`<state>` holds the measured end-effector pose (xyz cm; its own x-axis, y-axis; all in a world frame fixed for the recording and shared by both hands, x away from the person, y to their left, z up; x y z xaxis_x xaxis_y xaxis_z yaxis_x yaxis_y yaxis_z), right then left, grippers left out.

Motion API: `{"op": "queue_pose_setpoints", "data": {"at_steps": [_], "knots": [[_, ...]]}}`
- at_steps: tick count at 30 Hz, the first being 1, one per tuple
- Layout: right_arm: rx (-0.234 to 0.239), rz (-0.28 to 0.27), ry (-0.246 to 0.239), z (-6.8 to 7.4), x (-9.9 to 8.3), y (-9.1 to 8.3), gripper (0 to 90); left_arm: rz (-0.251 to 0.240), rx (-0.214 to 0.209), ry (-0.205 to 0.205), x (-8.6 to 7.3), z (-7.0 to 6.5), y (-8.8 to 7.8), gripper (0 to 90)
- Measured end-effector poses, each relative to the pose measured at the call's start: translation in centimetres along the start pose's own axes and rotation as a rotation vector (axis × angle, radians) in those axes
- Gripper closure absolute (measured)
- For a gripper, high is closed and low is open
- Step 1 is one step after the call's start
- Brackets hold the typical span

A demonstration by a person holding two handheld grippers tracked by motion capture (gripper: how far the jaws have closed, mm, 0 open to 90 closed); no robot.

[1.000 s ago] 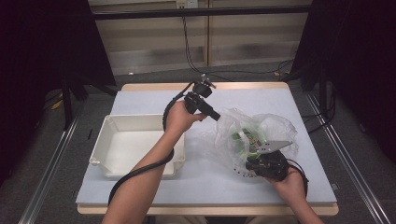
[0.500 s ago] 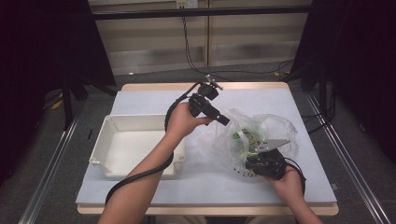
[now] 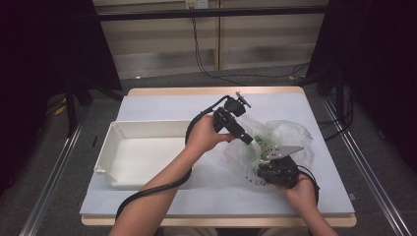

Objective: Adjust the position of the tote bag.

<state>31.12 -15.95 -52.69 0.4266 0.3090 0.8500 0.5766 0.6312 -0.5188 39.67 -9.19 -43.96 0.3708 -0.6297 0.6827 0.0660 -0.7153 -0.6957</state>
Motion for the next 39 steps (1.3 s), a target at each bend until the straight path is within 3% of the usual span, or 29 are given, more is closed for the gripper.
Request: {"op": "queue_pose_setpoints", "data": {"at_steps": [8, 12, 17, 22, 24, 25, 29, 36, 37, 39], "knots": [[-0.002, -0.011, 0.02, -0.2, 0.2, 0.0, 77.6, 0.047, -0.014, 0.02, -1.0, -0.5, 1.3, 35.5], [0.001, -0.019, 0.026, -0.2, 0.3, 0.0, 77.8, 0.075, -0.011, 0.04, -1.5, -0.4, 1.7, 41.3], [-0.004, -0.032, 0.04, -0.2, 0.6, 0.1, 78.1, 0.11, -0.025, 0.051, -2.1, -0.6, 2.0, 59.8], [-0.004, -0.044, 0.052, -0.3, 0.8, 0.1, 78.1, 0.139, -0.023, 0.046, -2.9, -0.5, 2.3, 71.8], [-0.006, -0.048, 0.055, -0.4, 1.0, 0.1, 78.1, 0.151, -0.036, 0.024, -3.4, -0.4, 2.2, 87.2], [-0.01, -0.048, 0.051, -0.5, 1.1, 0.1, 78.1, 0.159, -0.033, 0.03, -3.5, -0.3, 2.0, 89.8], [-0.019, -0.044, 0.053, -0.7, 1.0, 0.1, 77.0, 0.173, -0.036, 0.029, -4.0, -0.3, 1.3, 90.0], [-0.034, -0.043, 0.064, -1.5, 1.1, 0.1, 76.1, 0.136, -0.023, 0.023, -4.2, -0.2, -0.8, 90.0], [-0.034, -0.038, 0.06, -1.6, 1.0, 0.1, 76.8, 0.143, -0.027, 0.043, -4.4, 0.0, -1.2, 90.0], [-0.029, -0.026, 0.058, -1.6, 0.7, 0.3, 78.5, 0.147, -0.009, 0.02, -4.8, 0.0, -1.7, 90.0]]}}
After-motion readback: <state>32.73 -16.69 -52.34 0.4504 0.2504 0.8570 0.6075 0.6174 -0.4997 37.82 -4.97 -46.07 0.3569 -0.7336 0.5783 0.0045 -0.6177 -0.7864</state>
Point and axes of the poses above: each handheld gripper's, and its own axes: y roughly forward along the jaws, x roughly out of its top, z roughly to its left, the point moved 10 cm from there along y, roughly forward along the jaws, and after that the axes turned 12 degrees about -z, right-handed, at the moved point
